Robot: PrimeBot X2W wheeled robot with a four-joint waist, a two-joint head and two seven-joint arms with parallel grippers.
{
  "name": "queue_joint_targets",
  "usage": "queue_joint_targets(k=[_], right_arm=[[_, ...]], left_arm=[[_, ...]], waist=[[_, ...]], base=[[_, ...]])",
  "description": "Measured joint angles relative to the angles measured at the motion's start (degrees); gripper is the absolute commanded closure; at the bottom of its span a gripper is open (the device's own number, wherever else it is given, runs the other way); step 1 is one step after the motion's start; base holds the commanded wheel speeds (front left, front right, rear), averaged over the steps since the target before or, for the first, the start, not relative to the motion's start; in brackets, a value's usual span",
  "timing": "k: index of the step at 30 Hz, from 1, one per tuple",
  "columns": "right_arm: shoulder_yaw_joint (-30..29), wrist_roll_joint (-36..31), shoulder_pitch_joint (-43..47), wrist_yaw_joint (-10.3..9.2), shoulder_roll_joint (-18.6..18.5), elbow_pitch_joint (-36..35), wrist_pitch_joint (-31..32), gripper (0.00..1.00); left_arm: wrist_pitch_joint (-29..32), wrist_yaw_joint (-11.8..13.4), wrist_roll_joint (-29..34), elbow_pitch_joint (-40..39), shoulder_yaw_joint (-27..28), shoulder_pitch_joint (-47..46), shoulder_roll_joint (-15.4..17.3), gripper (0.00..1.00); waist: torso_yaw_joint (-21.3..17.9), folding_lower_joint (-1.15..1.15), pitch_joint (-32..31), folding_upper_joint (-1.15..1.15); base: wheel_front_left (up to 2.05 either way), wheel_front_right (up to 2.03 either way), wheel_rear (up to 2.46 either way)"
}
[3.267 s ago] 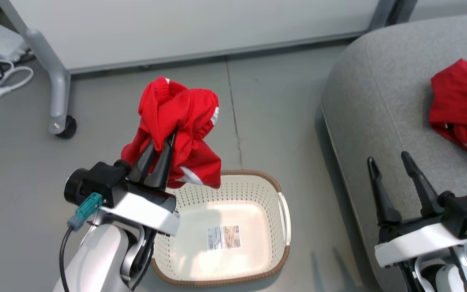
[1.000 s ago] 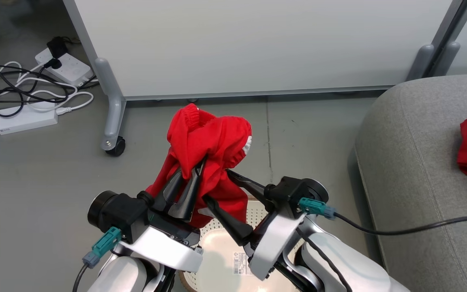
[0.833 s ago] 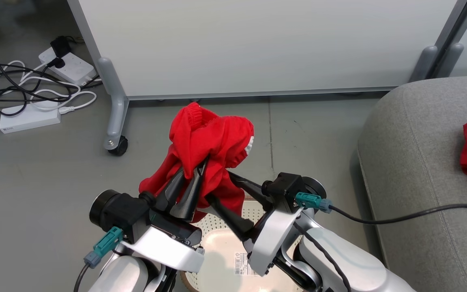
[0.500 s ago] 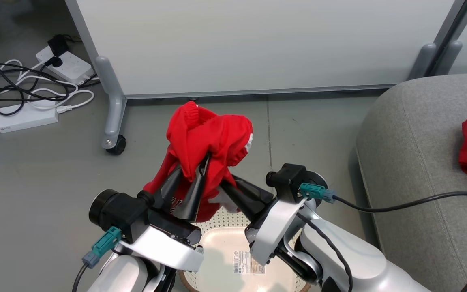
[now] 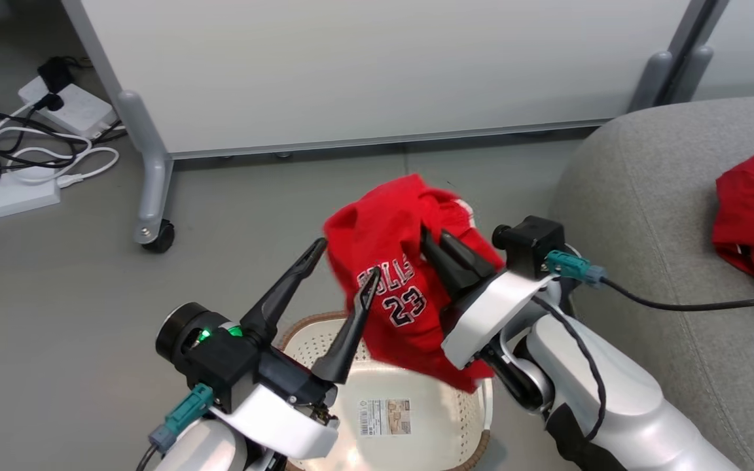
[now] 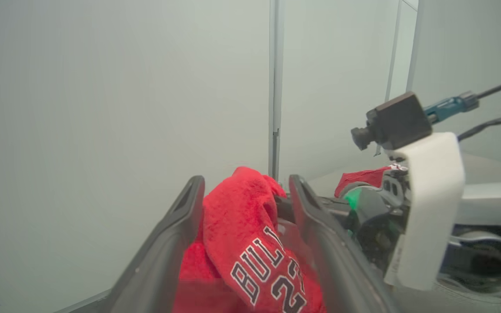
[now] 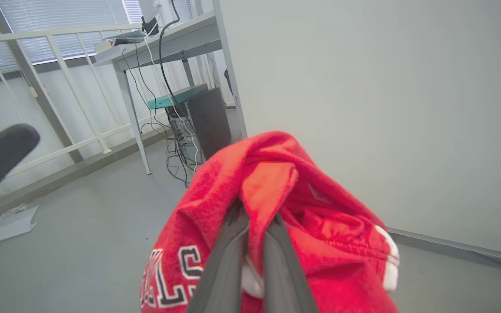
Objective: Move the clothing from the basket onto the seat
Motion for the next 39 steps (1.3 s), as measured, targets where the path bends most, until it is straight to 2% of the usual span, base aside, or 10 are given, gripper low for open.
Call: queue_joint_targets(k=[9, 16, 26, 39], right_arm=[[-8.25, -4.12, 2.19, 0.0, -0.84, -0.53, -0.14, 1.0], [-11.93, -6.05, 3.99, 0.0, -0.7, -1.27, -0.13, 1.0], [-13.97, -7.27, 5.91, 0.0, -0.24, -2.69, -0.13, 1.0], [-18.07, -7.97, 9.23, 0.0, -0.02, -5.67, -0.14, 1.0]], left_arm=[[1.82, -2.22, 2.38, 0.49, -4.9, 0.03, 1.46, 0.0], [3.92, -3.81, 3.91, 2.2, -8.29, 0.03, 3.13, 0.0], [5.33, -3.98, 4.41, 3.02, -8.69, -0.45, 5.64, 0.0], [7.68, -3.59, 4.47, 0.01, -9.09, -0.8, 8.42, 0.0]], waist=[[-4.42, 0.0, 1.59, 0.0], [-8.51, 0.0, 3.56, 0.0], [-15.23, 0.0, 6.12, 0.0], [-26.27, 0.0, 8.14, 0.0]], base=[[0.0, 0.0, 0.0], [0.0, 0.0, 0.0], [0.0, 0.0, 0.0], [0.0, 0.0, 0.0]])
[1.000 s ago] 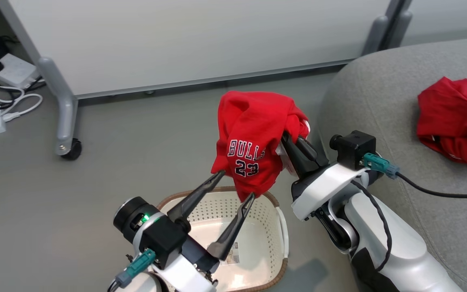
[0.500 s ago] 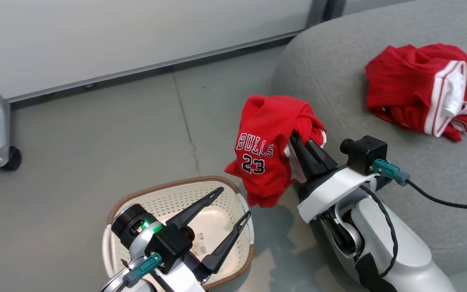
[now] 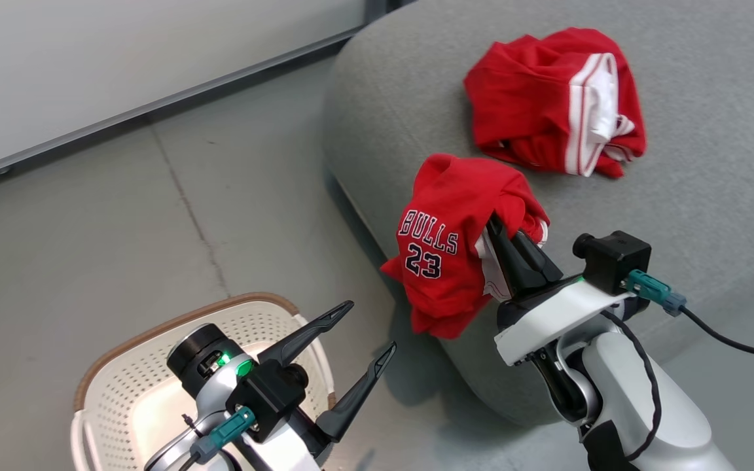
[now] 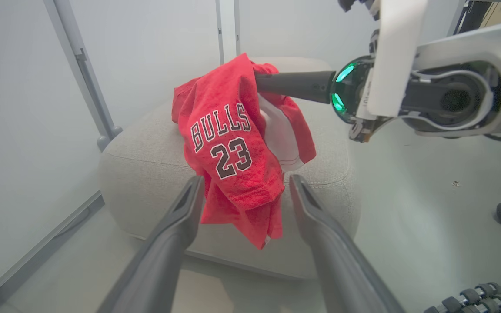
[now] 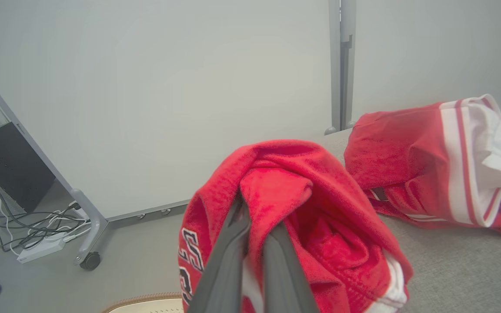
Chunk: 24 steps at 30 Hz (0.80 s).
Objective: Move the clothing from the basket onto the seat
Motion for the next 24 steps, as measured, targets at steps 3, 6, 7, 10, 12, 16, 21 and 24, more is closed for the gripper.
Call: queue_joint_targets(k=[3, 6, 7, 10, 12, 16, 21, 24], right_arm=[[-1.27, -0.24, 0.89, 0.0, 0.0, -0.92, 0.0, 1.0], [-2.78, -0.4, 1.73, 0.0, 0.02, -2.34, 0.01, 1.0], [-3.33, -0.43, 1.78, 0.0, 0.0, -2.72, 0.0, 1.0], [-4.9, -1.0, 1.76, 0.0, -0.01, -4.35, 0.0, 1.0], [-5.95, -1.53, 1.58, -0.01, -0.01, -5.69, 0.0, 1.0], [-9.66, -3.07, -1.43, 0.0, 0.03, -8.1, 0.0, 1.0], [-14.4, -3.86, -8.65, 0.0, -1.31, -10.39, 0.0, 1.0], [-18.58, -3.26, -13.76, 0.0, -3.24, -10.72, 0.0, 1.0]], left_arm=[[0.75, 0.0, -0.01, -0.87, -0.18, 0.0, 0.6, 0.0], [1.37, 0.03, -0.03, -1.82, -0.26, 0.01, 1.1, 0.0], [1.68, 0.03, -0.03, -2.12, -0.3, -0.01, 1.23, 0.0], [2.08, 0.04, -0.02, -2.82, -0.27, -0.49, 1.52, 0.0], [2.21, 0.03, -0.03, -3.21, -0.26, -0.78, 1.67, 0.0], [2.23, 0.03, -0.04, -4.11, 0.24, -2.02, 2.04, 0.0], [2.58, 0.04, -0.01, -5.02, 0.54, -3.08, 2.8, 0.0], [3.03, 0.02, 0.33, -5.73, 0.47, -4.02, 3.2, 0.0]], waist=[[-2.37, 0.0, 0.39, 0.0], [-4.98, 0.0, 0.88, 0.0], [-5.47, 0.0, 1.04, 0.0], [-6.21, 0.0, 1.8, 0.0], [-6.34, 0.0, 2.26, 0.0], [-6.32, 0.0, 3.09, 0.0], [-5.96, 0.0, 4.32, 0.0], [-5.56, 0.0, 5.33, 0.0]], base=[[0.0, 0.0, 0.0], [0.0, 0.0, 0.0], [0.0, 0.0, 0.0], [0.0, 0.0, 0.0], [0.0, 0.0, 0.0], [0.0, 0.0, 0.0], [0.0, 0.0, 0.0], [0.0, 0.0, 0.0]])
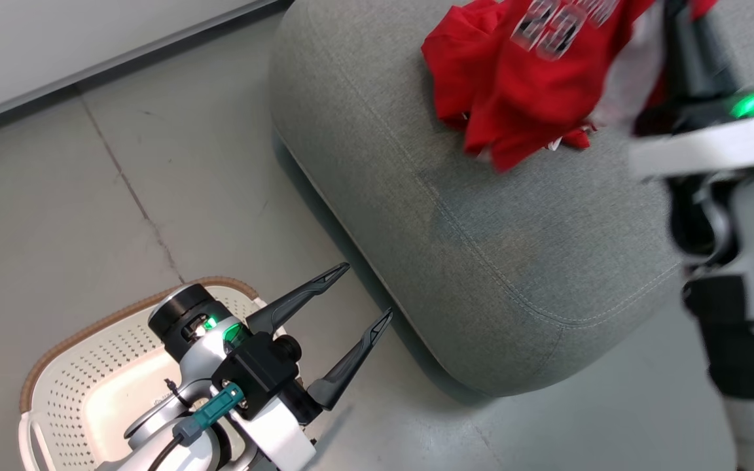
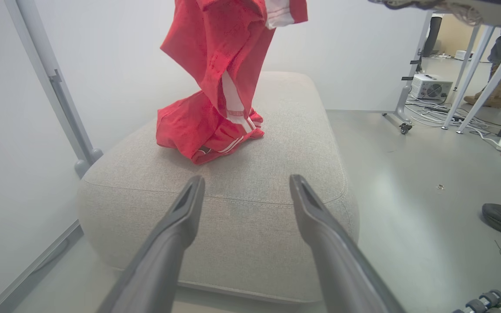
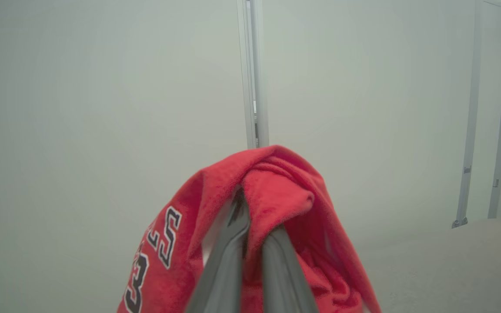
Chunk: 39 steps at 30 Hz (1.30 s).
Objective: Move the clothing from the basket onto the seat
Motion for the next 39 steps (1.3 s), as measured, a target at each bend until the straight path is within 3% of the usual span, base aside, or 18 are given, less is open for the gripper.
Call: queue_joint_targets(k=[7, 13, 25, 30, 32, 33, 34, 39], right_arm=[[-8.38, 3.21, -8.91, 0.0, -5.82, 5.48, 0.0, 1.0], [-8.9, 5.0, -10.22, -0.01, -8.34, 15.92, -0.01, 1.0], [-7.35, 10.33, -6.2, -0.01, -3.49, 31.07, -0.01, 1.0], [-7.34, 11.34, -6.33, -0.01, -3.38, 33.32, 0.0, 1.0], [-7.42, 11.21, -6.33, -0.01, -3.63, 33.49, 0.0, 0.52], [-7.42, 10.6, -6.23, -0.01, -3.96, 33.5, 0.0, 0.21], [-7.79, 10.34, -6.06, -0.01, -4.28, 33.41, 0.0, 0.0], [-8.84, 7.36, -3.09, -0.01, -4.43, 31.51, 0.0, 0.0]], left_arm=[[0.81, -0.93, 0.82, -1.44, -0.59, -2.77, 1.26, 0.0], [1.27, -1.44, 1.34, -2.61, -0.91, -5.01, 2.12, 0.0], [2.47, -1.99, 1.91, -3.74, -1.7, -7.22, 4.05, 0.0], [2.43, -2.19, 1.91, -3.64, -2.14, -8.17, 4.32, 0.0], [1.94, -2.18, 1.8, -3.13, -2.3, -8.17, 4.14, 0.0], [1.67, -2.18, 1.69, -2.98, -2.32, -8.17, 3.94, 0.0], [1.35, -2.1, 1.62, -2.7, -2.36, -8.16, 3.71, 0.0], [-0.19, -1.74, 1.02, -1.3, -2.65, -8.0, 2.61, 0.0]], waist=[[1.71, 0.0, 3.6, 0.0], [3.42, 0.0, 7.29, 0.0], [5.7, 0.0, 13.68, 0.0], [6.69, 0.0, 14.41, 0.0], [6.87, 0.0, 14.03, 0.0], [6.96, 0.0, 13.74, 0.0], [7.06, 0.0, 13.44, 0.0], [7.35, 0.0, 11.45, 0.0]], base=[[0.0, 0.0, 0.0], [0.0, 0.0, 0.0], [0.0, 0.0, 0.0], [0.0, 0.0, 0.0], [0.0, 0.0, 0.0], [0.0, 0.0, 0.0], [0.0, 0.0, 0.0], [0.0, 0.0, 0.0]])
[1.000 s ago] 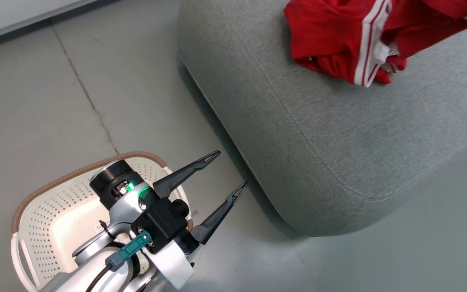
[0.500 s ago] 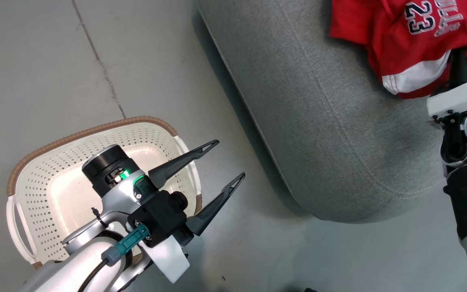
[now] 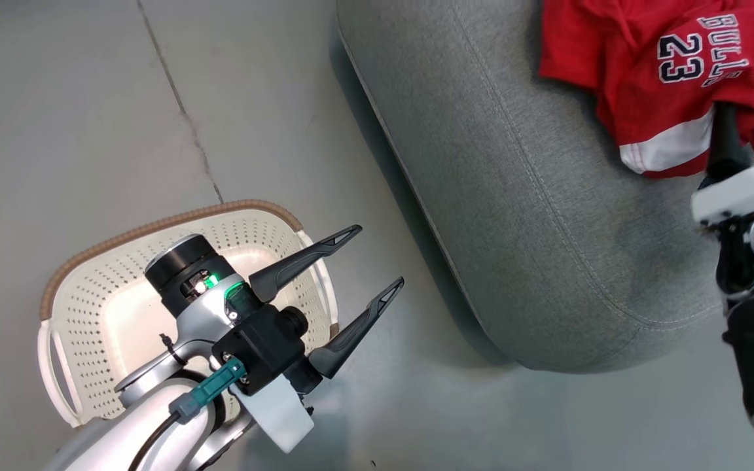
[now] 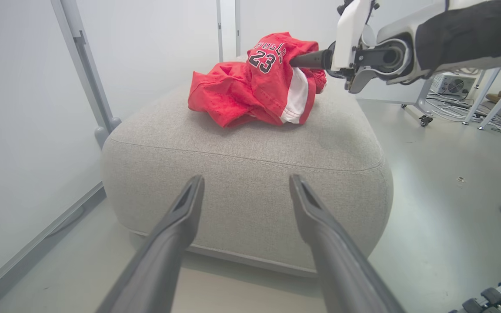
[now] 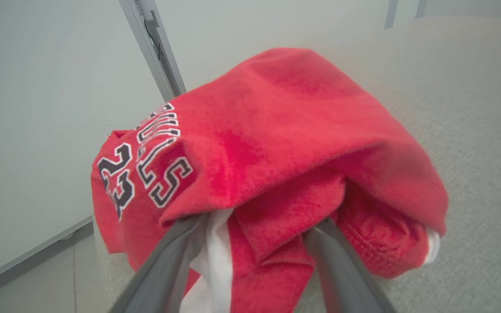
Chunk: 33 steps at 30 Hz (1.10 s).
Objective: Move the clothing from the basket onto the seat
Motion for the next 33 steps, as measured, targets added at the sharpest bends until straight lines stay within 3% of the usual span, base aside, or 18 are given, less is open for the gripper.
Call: queue_joint_targets(k=[18, 33], right_arm=[[-2.86, -4.65, 18.76, -0.01, 1.88, -12.02, 0.0, 0.0], [-3.47, -12.89, 29.83, -0.01, 6.14, -34.63, 0.0, 0.0]], left_arm=[[-4.61, 2.87, -2.44, 4.61, -0.54, 3.27, -3.47, 0.0], [-8.24, 7.54, -5.61, 7.2, 3.0, 6.17, -5.16, 0.0]], waist=[[2.44, 0.0, -9.43, 0.0], [9.32, 0.0, -13.95, 0.0]], base=[[0.0, 0.0, 0.0], [0.0, 0.0, 0.0]])
